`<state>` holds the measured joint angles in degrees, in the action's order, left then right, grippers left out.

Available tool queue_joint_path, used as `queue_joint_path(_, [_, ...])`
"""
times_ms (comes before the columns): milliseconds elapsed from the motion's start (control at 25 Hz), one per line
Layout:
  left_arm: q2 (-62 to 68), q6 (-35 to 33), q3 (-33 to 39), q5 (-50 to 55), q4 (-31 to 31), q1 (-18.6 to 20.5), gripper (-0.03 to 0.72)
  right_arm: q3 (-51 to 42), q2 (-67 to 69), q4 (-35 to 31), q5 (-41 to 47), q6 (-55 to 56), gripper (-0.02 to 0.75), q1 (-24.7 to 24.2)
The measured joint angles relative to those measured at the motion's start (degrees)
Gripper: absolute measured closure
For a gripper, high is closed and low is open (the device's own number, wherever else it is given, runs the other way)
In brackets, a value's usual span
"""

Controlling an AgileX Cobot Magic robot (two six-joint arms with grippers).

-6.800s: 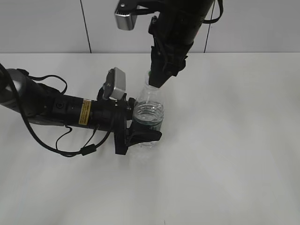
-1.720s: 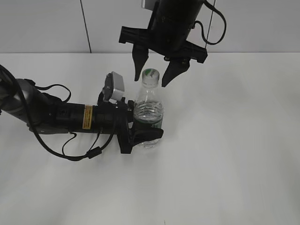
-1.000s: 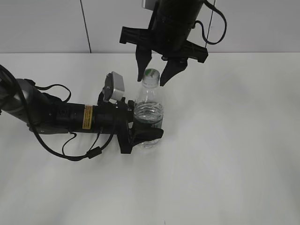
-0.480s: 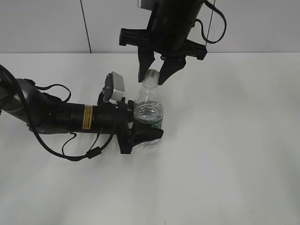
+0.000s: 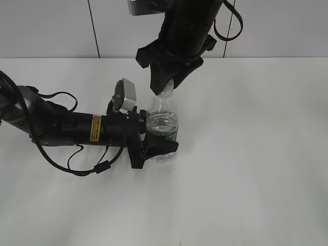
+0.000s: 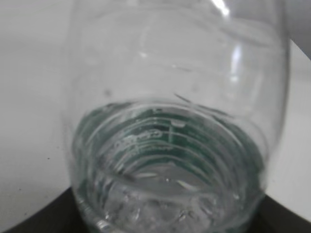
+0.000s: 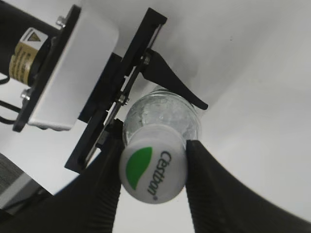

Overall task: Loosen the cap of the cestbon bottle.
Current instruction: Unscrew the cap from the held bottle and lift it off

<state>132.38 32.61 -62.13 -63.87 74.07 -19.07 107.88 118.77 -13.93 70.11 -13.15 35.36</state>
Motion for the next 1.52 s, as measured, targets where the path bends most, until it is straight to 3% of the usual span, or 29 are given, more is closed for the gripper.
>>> queue_joint_path(600, [0.0, -0.2, -0.1, 0.0, 1.0, 0.0, 0.28, 0.0, -0.1, -0.6, 0.2, -28.3, 0.434, 0.0])
queue_joint_path(1520, [0.0, -0.2, -0.2, 0.0, 1.2, 0.0, 0.28, 0.0, -0.2, -0.6, 0.2, -44.7, 0.436, 0.0])
